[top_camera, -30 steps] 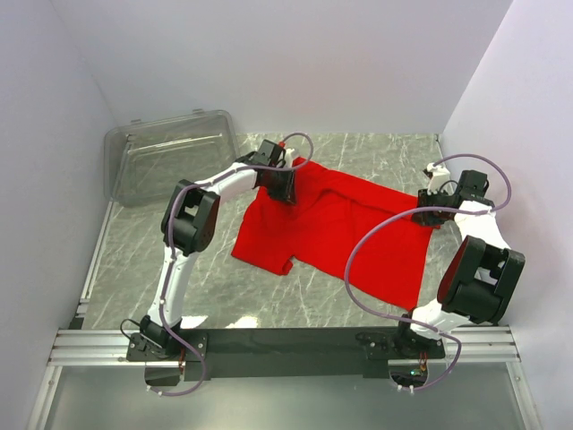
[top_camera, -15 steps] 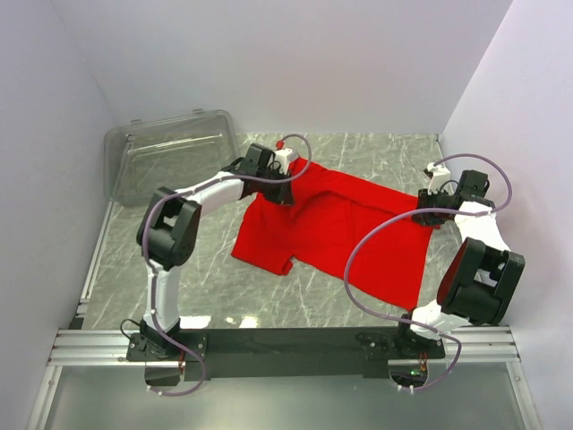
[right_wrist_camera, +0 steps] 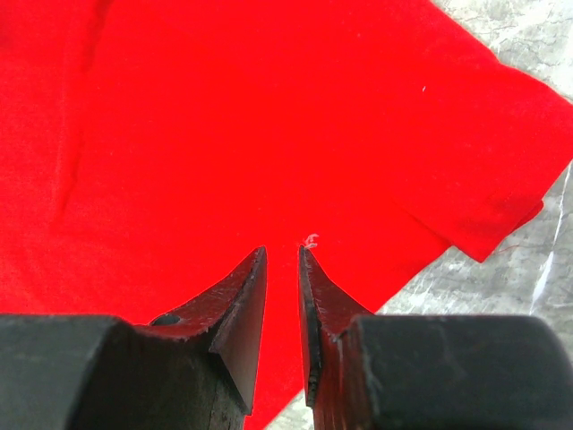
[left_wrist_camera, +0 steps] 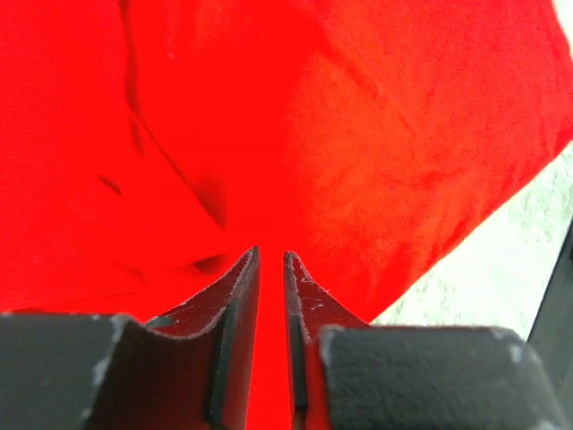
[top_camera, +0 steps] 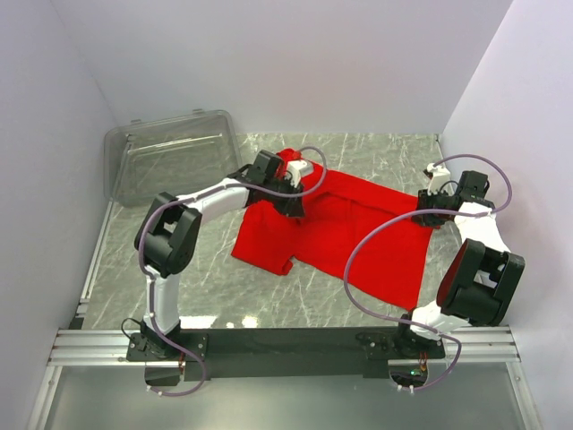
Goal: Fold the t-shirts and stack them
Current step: Fold the tshirt
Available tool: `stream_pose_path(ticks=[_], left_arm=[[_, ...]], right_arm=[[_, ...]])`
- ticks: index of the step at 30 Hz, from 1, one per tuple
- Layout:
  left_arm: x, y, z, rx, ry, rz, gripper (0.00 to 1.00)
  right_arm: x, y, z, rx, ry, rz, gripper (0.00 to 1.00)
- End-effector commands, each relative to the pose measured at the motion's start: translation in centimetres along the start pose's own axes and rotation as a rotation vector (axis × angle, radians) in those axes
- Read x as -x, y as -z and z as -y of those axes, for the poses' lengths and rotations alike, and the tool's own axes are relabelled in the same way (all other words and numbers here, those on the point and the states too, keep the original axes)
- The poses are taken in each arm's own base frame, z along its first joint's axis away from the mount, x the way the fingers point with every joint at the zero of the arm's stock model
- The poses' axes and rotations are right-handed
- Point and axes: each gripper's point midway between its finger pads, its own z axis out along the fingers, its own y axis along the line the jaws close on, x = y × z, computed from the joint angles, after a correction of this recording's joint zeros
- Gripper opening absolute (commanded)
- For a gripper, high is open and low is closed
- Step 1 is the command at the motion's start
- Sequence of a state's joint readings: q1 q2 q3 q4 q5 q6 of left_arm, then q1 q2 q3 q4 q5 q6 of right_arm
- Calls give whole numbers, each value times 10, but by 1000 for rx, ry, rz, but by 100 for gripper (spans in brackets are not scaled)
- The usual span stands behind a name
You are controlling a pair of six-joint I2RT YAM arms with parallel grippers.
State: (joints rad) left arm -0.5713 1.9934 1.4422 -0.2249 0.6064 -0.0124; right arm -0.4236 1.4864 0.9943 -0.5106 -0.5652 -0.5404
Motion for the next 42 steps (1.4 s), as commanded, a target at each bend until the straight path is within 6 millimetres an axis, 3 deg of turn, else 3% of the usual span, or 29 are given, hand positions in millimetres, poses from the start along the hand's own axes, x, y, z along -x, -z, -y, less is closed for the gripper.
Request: stream_pose_path(ticks=[1,3,4,8,16,29,32,36,40,42], left_arm=[[12,0,0,45,-53,18,23],[16,5,-17,160,25,33,34],[19,11,-34,267,45,53,38],[20,12,-54,341,141,57,50],[19,-14,-72,355,197,8,52],[1,-29,-41,139,186,-70,41],[0,-29,-38,122,190,-68,29],[7,-28,-32,111,156,-50,7],[20,-23,-6,37,76,-23,4],[15,-26,8,-17,29,-51,3]], right_arm=[[12,14,1,-28,30,42,28],[12,15,0,-28,33,45,28],[11,15,0,-30,32,42,28],[9,13,-2,-19,28,43,28],[9,15,-2,-27,38,42,28],[9,14,-2,-24,29,46,28],[9,14,-2,-24,30,44,28],[9,14,-3,-22,27,42,28],[7,14,-3,-22,26,42,28],[8,14,-4,-22,26,45,28]])
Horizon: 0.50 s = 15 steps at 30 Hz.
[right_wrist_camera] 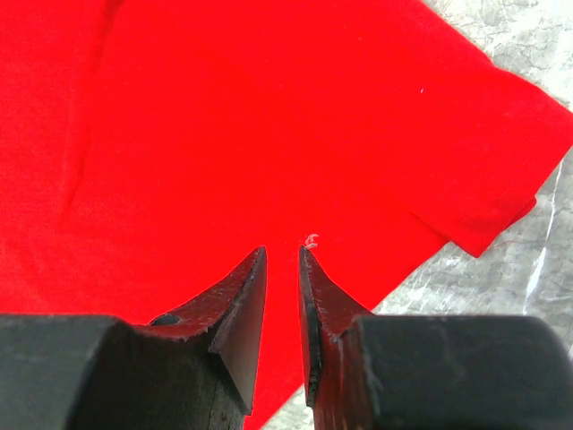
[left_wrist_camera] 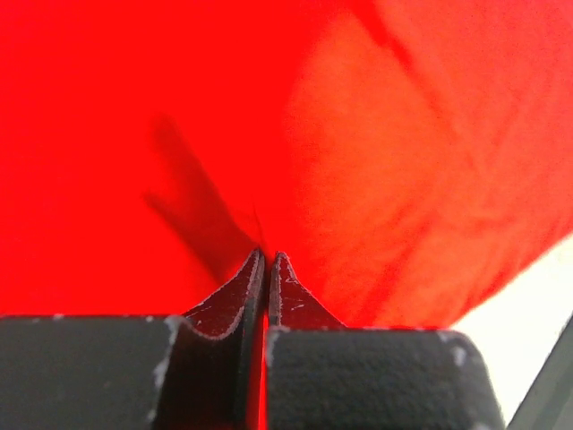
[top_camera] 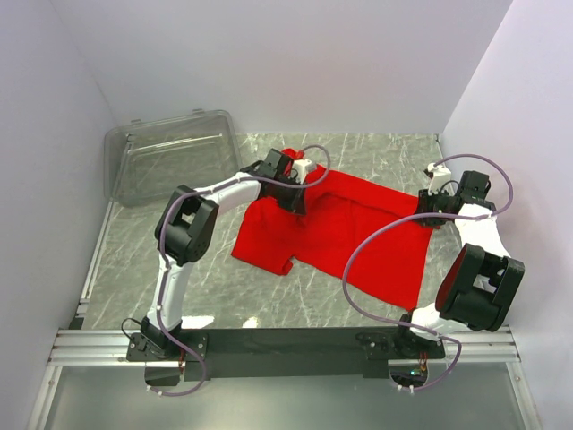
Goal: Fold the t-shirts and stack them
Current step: Fold the tshirt
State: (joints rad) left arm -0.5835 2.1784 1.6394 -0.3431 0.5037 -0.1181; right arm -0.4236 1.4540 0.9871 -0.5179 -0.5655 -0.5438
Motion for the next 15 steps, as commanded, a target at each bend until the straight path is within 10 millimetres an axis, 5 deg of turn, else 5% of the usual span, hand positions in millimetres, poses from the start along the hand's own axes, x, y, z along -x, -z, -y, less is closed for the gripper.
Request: stream_pose_path(ticks=[1,8,10,15], left_arm=[[11,14,45,-122,-134,11,2],[-5,4,69,-149,-217,-34,3],[-3,1,74,-152,-220,-32,22],[8,0,90,-200,-168,1,38]], right_arm=[[4,7,-1,-14,9,27,28],[1,7,-2,-13,10,25,28],[2,7,-2,-13,10,26,28],[3,8,-2,-13,9,28,28]])
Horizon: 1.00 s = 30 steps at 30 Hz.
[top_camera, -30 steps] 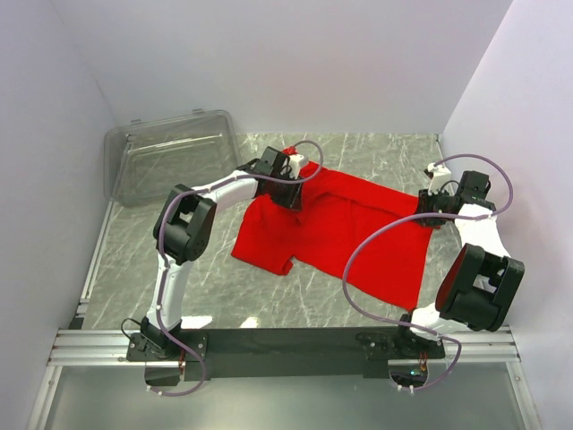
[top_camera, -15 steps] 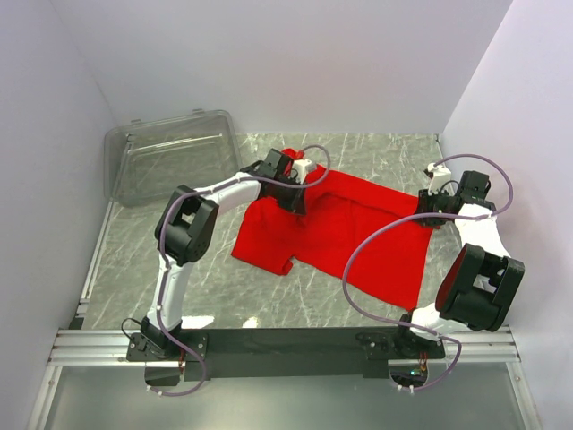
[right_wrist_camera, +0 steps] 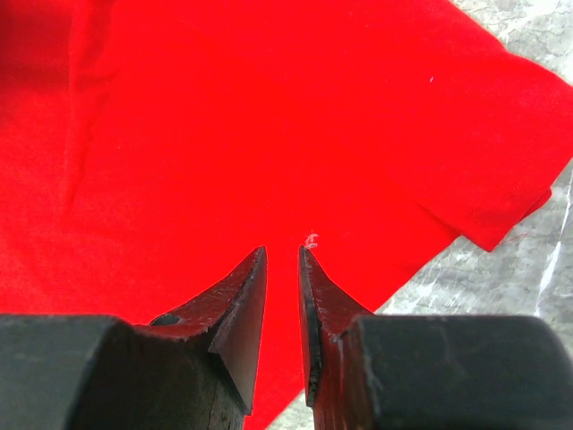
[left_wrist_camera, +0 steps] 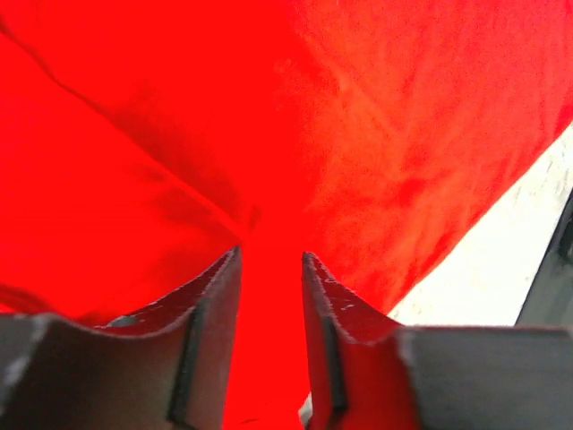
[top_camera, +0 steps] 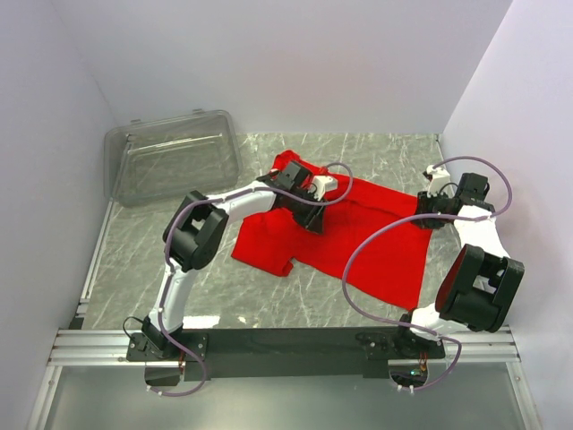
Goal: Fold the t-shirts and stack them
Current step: Fold the tshirt
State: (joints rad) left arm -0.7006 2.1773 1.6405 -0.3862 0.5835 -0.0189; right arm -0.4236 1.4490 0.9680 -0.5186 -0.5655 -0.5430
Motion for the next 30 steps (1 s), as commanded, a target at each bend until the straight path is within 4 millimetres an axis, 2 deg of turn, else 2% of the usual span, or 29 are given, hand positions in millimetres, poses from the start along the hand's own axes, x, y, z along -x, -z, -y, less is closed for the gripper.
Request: stream_pose_path(ticks=[1,2,3,4,5,9,14,20,25,30], left_arm=[[41,25,20,-5,-14,123,40],[47,32,12,41,33,158,41],[52,38,-5,125,58,203,43],[61,51,-10,160,81,244,44],[64,61,-24,210,150,269,45],[63,76,-48,341,250,289,47],[45,70,-69,467,376,241,47],[28,51,-72,533,394,165,46],[30,38,-73,552,409,155,44],[27,29,-86,620,417,127,41]], right_arm=[[10,9,1,-21,20,40,28],[10,10,1,-21,21,40,28],[10,10,1,-25,23,41,28],[9,10,1,-24,24,39,28],[8,9,1,-24,24,39,28],[5,7,-1,-13,5,39,28],[7,7,-2,-11,6,45,28],[6,7,0,-17,14,42,28],[7,6,-2,-10,7,45,28],[5,7,-2,-13,10,42,28]])
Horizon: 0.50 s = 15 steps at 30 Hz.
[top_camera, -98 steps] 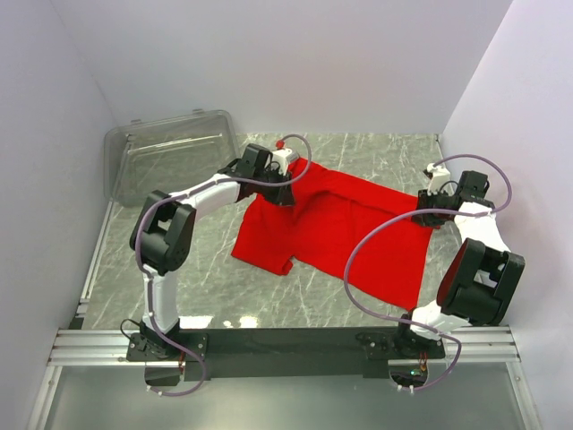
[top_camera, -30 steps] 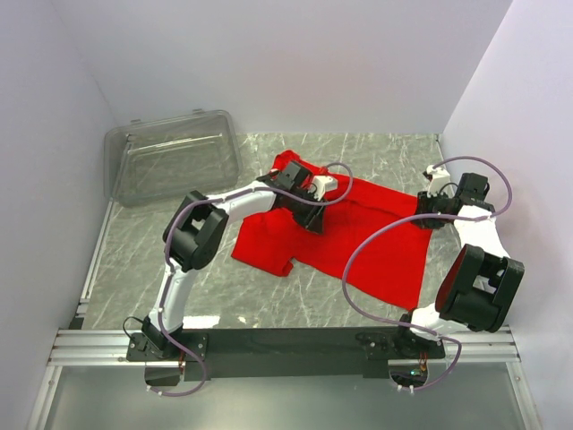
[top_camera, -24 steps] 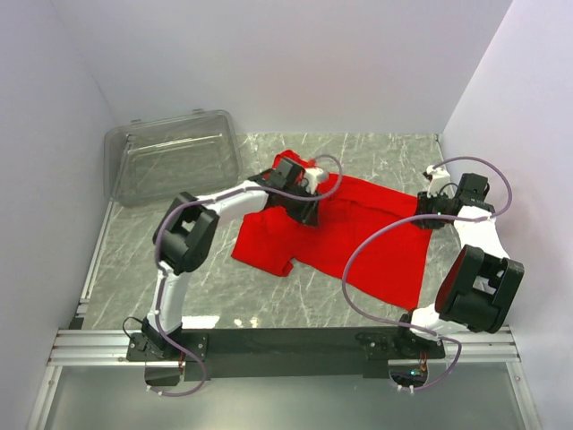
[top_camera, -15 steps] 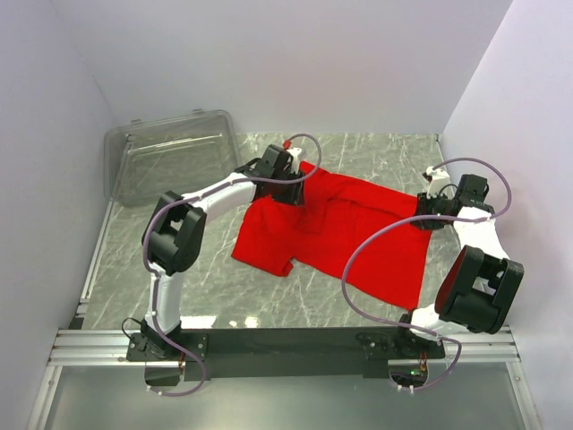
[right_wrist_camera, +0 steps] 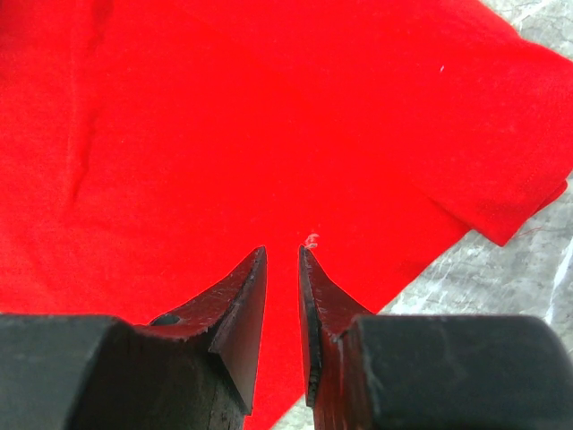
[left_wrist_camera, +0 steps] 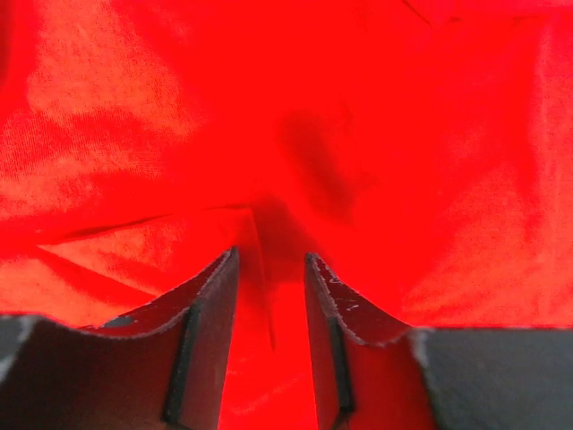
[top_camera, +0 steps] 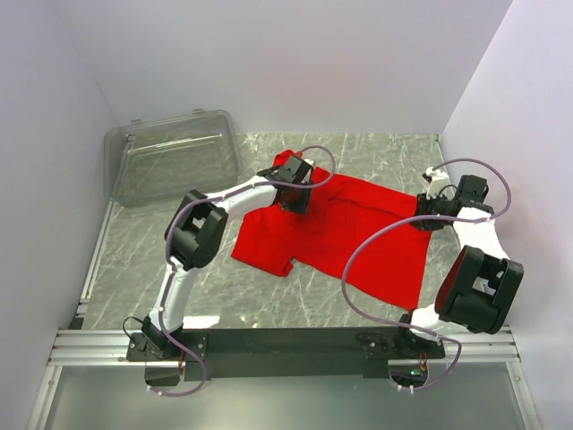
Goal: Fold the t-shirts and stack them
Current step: Fold the tshirt
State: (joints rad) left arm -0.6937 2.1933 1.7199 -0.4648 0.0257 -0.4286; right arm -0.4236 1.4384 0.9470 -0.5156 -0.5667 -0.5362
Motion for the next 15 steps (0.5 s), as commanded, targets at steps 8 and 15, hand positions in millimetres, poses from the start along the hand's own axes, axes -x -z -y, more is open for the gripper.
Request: stream_pose_path(ticks=[8,15], left_arm=[[11,-6,-13,127,-14,22,17],[12,-1,-15,128,-19,37,1]], right_arm=[[11,8,2,-19,23,48,28],[13,8,3,-18,24,50,28]])
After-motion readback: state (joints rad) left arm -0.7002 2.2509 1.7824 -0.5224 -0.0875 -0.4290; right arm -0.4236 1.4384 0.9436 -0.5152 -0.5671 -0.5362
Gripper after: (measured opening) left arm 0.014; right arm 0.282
